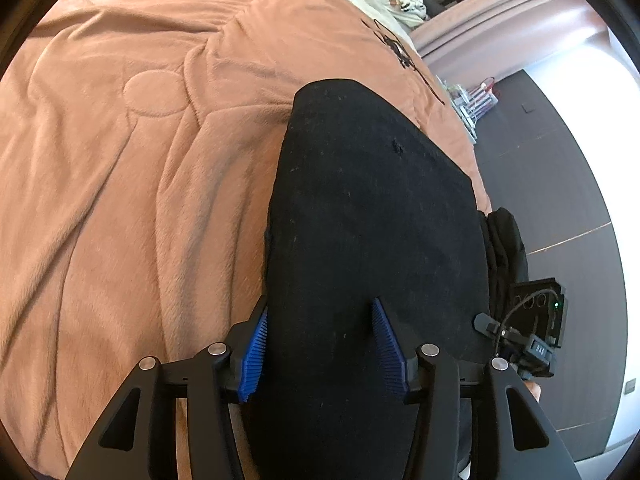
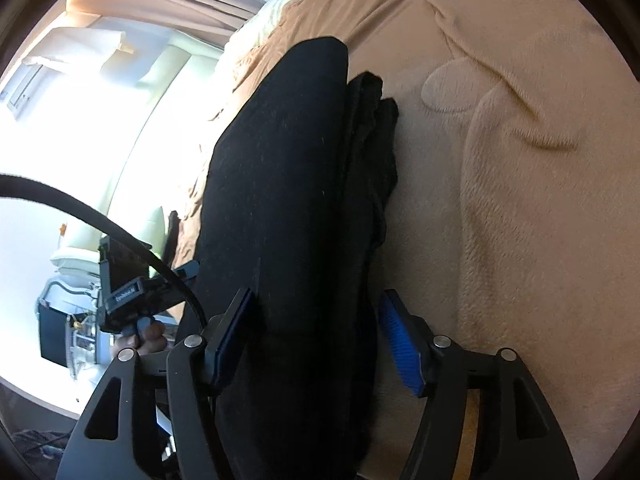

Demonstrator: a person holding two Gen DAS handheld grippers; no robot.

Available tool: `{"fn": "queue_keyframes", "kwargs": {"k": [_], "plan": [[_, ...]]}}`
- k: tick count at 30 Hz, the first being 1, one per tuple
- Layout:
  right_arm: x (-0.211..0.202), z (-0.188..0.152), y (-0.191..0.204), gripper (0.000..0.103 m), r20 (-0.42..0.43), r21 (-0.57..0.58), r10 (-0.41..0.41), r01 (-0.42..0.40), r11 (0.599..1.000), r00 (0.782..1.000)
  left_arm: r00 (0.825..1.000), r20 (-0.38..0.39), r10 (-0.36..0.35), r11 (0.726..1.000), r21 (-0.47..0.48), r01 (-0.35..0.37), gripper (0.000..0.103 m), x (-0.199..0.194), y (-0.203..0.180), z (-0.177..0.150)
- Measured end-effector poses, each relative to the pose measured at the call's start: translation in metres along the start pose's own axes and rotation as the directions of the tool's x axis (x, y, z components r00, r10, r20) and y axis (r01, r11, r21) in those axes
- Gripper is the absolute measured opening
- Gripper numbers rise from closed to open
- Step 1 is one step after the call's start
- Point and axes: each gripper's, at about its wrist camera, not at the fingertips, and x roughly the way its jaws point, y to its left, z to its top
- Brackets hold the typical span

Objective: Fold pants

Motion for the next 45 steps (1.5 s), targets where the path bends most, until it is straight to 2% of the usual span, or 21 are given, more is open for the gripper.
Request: {"fn": "queue_keyframes", "kwargs": {"k": [3, 7, 11, 13, 15, 19, 26, 28, 35, 45], "plan": [[0.009, 0.004, -0.004, 0.062, -0.012, -0.003, 0.035, -0.035, 0.999, 0.999, 1.0, 0.004, 0.003, 1.0, -0.017, -0.003, 0.054, 0.003, 0.002, -0.004], [0.023, 0.011, -0.001, 0.062, -0.016, -0.023, 0.047, -0.048, 0.999, 0.999, 0.999, -0.004, -0.035, 0.997, -0.07, 0.035, 0.056, 0.006, 0.012, -0.011], [0.028, 0.016, 0.006, 0.05, -0.021, -0.049, 0.055, -0.056, 0.997, 0.998, 1.0, 0.003, -0.026, 0.998, -0.052, 0.026, 0.051, 0.001, 0.009, -0.012], [0.021, 0.014, 0.005, 0.039, -0.02, -0.062, 0.055, -0.056, 0.997, 0.998, 1.0, 0.016, -0.022, 0.999, -0.038, 0.023, 0.045, -0.001, 0.001, -0.012], [0.018, 0.015, 0.01, 0.033, -0.013, -0.077, 0.038, -0.039, 0.996, 0.999, 0.999, 0.031, -0.027, 0.999, -0.022, 0.027, 0.041, -0.008, -0.004, -0.013], [0.011, 0.012, 0.031, 0.028, 0.028, -0.136, -0.025, 0.029, 0.99, 0.999, 0.998, 0.053, -0.032, 0.999, 0.003, 0.032, 0.038, -0.024, -0.011, -0.015], [-0.001, 0.004, 0.066, 0.028, 0.052, -0.205, -0.052, 0.061, 0.977, 0.997, 0.994, 0.087, -0.068, 0.997, 0.026, 0.066, 0.037, -0.053, -0.018, -0.021], [-0.005, 0.002, 0.073, 0.028, 0.042, -0.193, -0.068, 0.075, 0.978, 0.997, 0.992, 0.098, -0.084, 0.996, 0.044, 0.08, 0.037, -0.061, -0.022, -0.021], [-0.031, -0.004, 0.1, 0.028, 0.091, -0.217, -0.091, 0.109, 0.97, 0.992, 0.982, 0.117, -0.145, 0.985, 0.11, 0.133, 0.037, -0.083, -0.057, -0.023], [-0.092, -0.027, 0.131, 0.028, 0.176, -0.235, -0.114, 0.154, 0.96, 0.978, 0.965, 0.105, -0.241, 0.949, 0.232, 0.212, 0.037, -0.111, -0.118, -0.034]]}}
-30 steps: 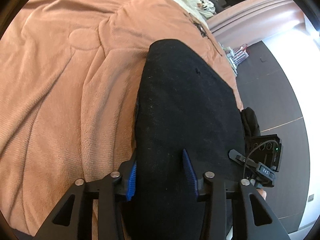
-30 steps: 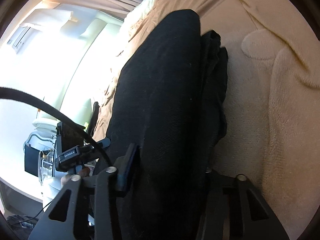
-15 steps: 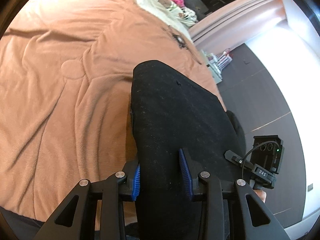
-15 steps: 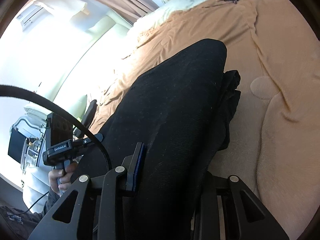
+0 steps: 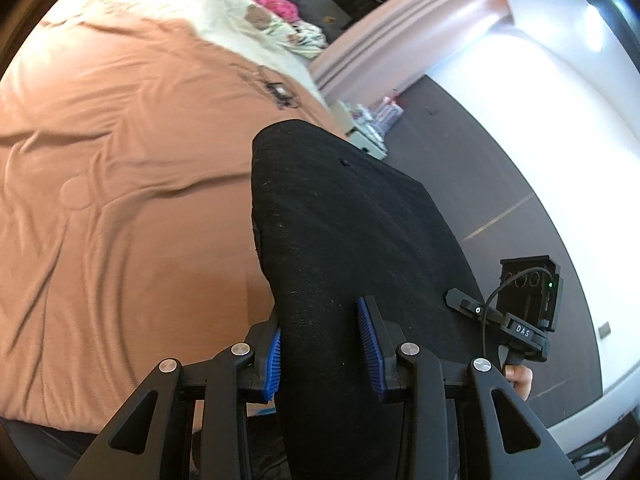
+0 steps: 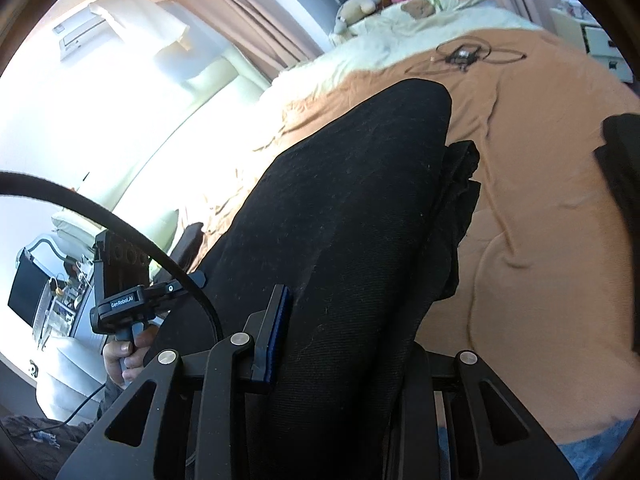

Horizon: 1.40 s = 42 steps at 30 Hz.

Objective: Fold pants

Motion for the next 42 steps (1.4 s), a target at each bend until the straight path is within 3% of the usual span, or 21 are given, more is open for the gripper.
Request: {"fn": "queue_keyframes", "kwargs": {"k": [15, 33, 42], "plan": [[-0.099, -0.007, 0.0, 0.028, 0.104, -0.082, -0.069, 0.078, 0.994, 0.992, 0.996, -0.01, -0.088, 0.99, 0.11, 0.089, 0.037, 0.045, -0.076, 0.022], [-0.17, -0.014, -0.037, 0.028, 0.176, -0.058, -0.14, 0.152, 0.987, 0.974, 0.984, -0.095, -0.153, 0.964, 0.203, 0.17, 0.037, 0.161, -0.154, 0.047], [-0.203, -0.021, -0.066, 0.028, 0.207, -0.042, -0.195, 0.208, 0.977, 0.959, 0.968, -0.165, -0.19, 0.946, 0.234, 0.225, 0.037, 0.234, -0.183, 0.057]]}}
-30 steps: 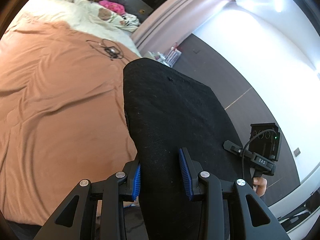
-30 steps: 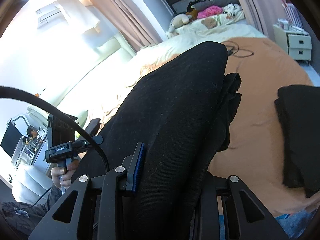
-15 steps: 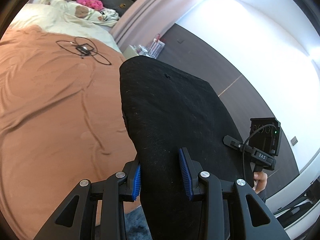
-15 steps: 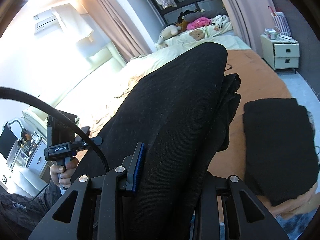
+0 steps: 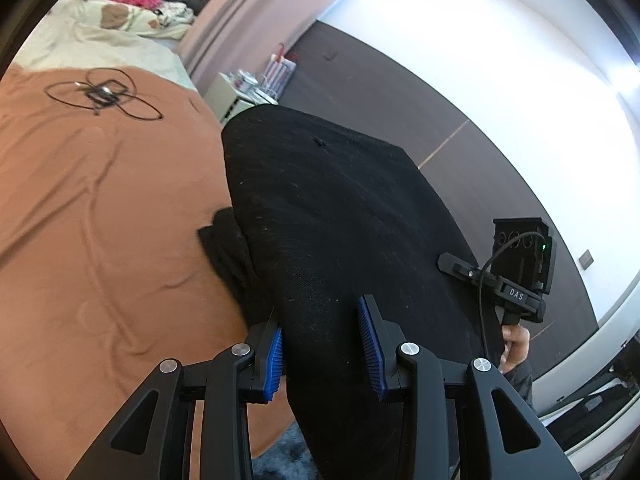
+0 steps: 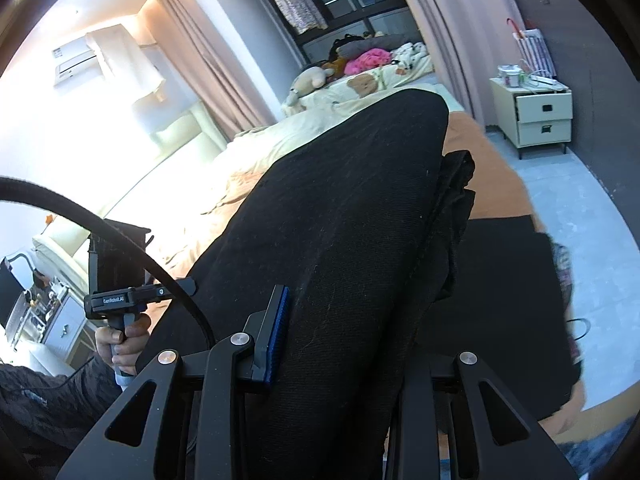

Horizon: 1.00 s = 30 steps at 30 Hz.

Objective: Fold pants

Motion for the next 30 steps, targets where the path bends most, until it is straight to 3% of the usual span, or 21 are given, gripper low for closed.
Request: {"fn": "queue_keyframes", "kwargs": {"k": [6, 17, 25, 30], "plan": [[-0.016, 0.002, -0.016, 0.028, 0.002, -0.002, -0.05, 0.05, 0.999, 0.999, 0.999, -0.027, -0.034, 0.998, 0.045, 0.035, 0.037, 0.045, -0.002, 0.01], [-0.019, 0.015, -0.029, 0.028, -0.048, -0.028, -0.117, 0.116, 0.993, 0.992, 0.993, -0.088, -0.085, 0.996, 0.023, 0.087, 0.037, 0.116, 0.008, 0.017], [-0.004, 0.021, -0.056, 0.027, -0.058, 0.008, -0.109, 0.11, 0.994, 0.992, 0.99, -0.121, -0.069, 0.997, 0.014, 0.071, 0.037, 0.146, 0.02, 0.016], [0.016, 0.019, -0.078, 0.027, -0.104, 0.028, -0.106, 0.11, 0.994, 0.989, 0.986, -0.145, -0.081, 0.996, -0.05, 0.075, 0.037, 0.167, 0.039, 0.005]]}}
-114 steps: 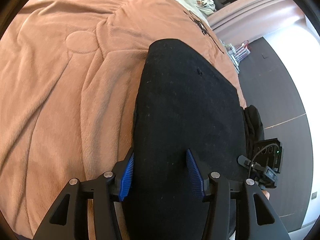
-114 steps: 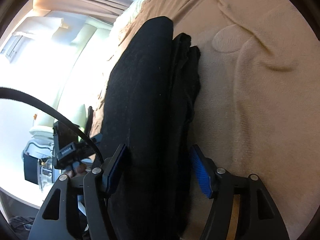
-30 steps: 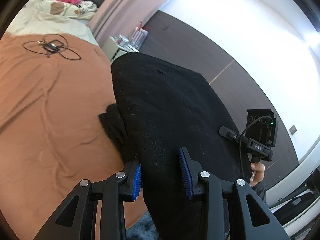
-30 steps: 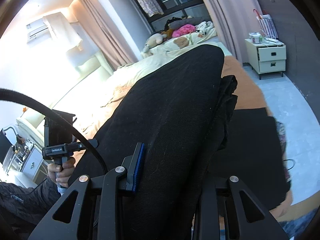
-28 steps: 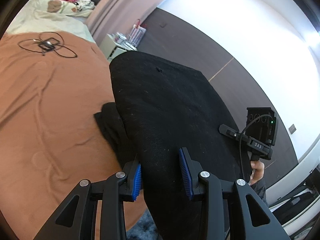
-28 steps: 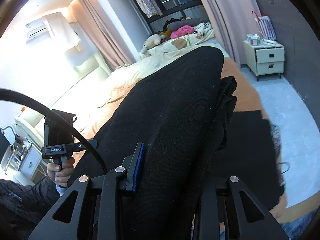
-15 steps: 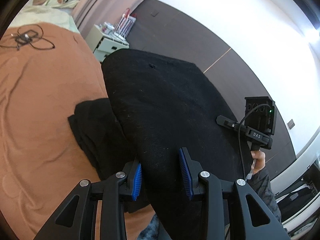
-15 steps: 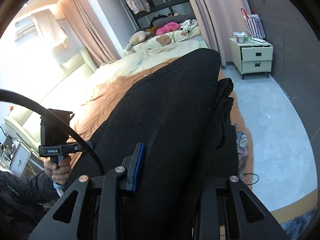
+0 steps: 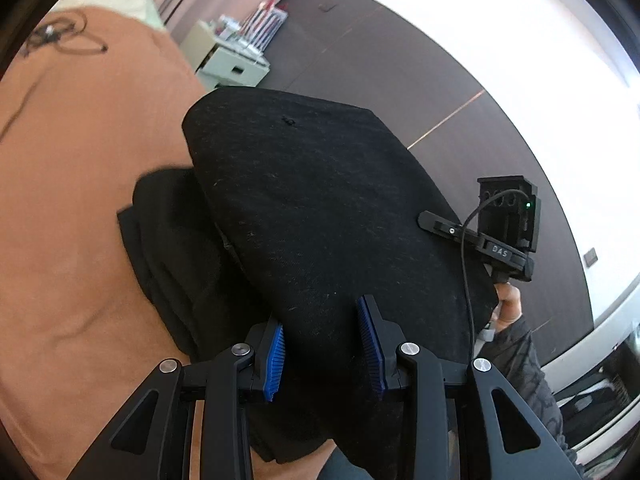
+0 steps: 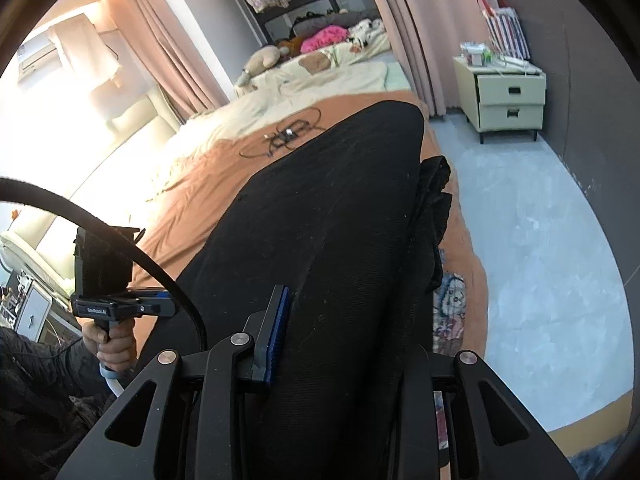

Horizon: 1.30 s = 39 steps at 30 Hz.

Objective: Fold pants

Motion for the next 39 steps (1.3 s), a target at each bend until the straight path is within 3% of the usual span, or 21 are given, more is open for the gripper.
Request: {"fn": "queue_keyframes", "kwargs": {"k": [3, 6, 7, 10, 14, 22, 29, 33, 39], "plan": [[0.021, -0.005, -0.02, 0.03, -0.053, 0.077, -0.023, 0.027, 0.997, 0.998, 1.0, -0.023, 0.022, 0.999, -0.024, -0.022, 0.037, 0.018, 0.013, -0.009], [0.041, -0.019, -0.039, 0.049, -0.134, 0.188, -0.077, 0.101, 0.977, 0.988, 0.999, -0.043, 0.001, 0.997, -0.071, -0.004, 0.037, 0.022, 0.026, -0.018], [0.038, -0.023, -0.039, 0.057, -0.131, 0.199, -0.076, 0.102, 0.975, 0.988, 0.999, -0.046, -0.002, 0.998, -0.07, -0.001, 0.04, 0.019, 0.026, -0.019], [0.004, -0.03, -0.032, 0.067, -0.073, 0.212, -0.136, 0.149, 0.966, 0.988, 0.998, -0.042, 0.039, 0.998, -0.043, -0.041, 0.041, 0.007, 0.023, -0.015], [-0.044, -0.037, -0.019, 0.067, -0.02, 0.255, -0.225, 0.222, 0.941, 0.974, 0.996, -0.012, 0.09, 0.996, -0.022, -0.091, 0.041, -0.014, 0.02, -0.005], [-0.09, -0.055, 0.062, 0.067, 0.05, 0.132, -0.323, 0.315, 0.94, 0.945, 0.985, -0.011, 0.174, 0.981, 0.084, -0.173, 0.042, -0.026, -0.007, 0.012], [-0.074, -0.084, 0.115, 0.061, 0.073, 0.098, -0.389, 0.382, 0.919, 0.918, 0.977, -0.028, 0.21, 0.956, 0.214, -0.2, 0.042, -0.003, -0.025, 0.042], [-0.042, -0.091, 0.115, 0.048, 0.066, 0.07, -0.391, 0.387, 0.92, 0.918, 0.976, -0.051, 0.214, 0.947, 0.255, -0.194, 0.042, 0.018, -0.026, 0.058], [-0.014, -0.073, 0.1, 0.047, 0.047, 0.09, -0.431, 0.426, 0.9, 0.901, 0.959, -0.071, 0.275, 0.924, 0.294, -0.244, 0.041, 0.05, -0.012, 0.069]]}}
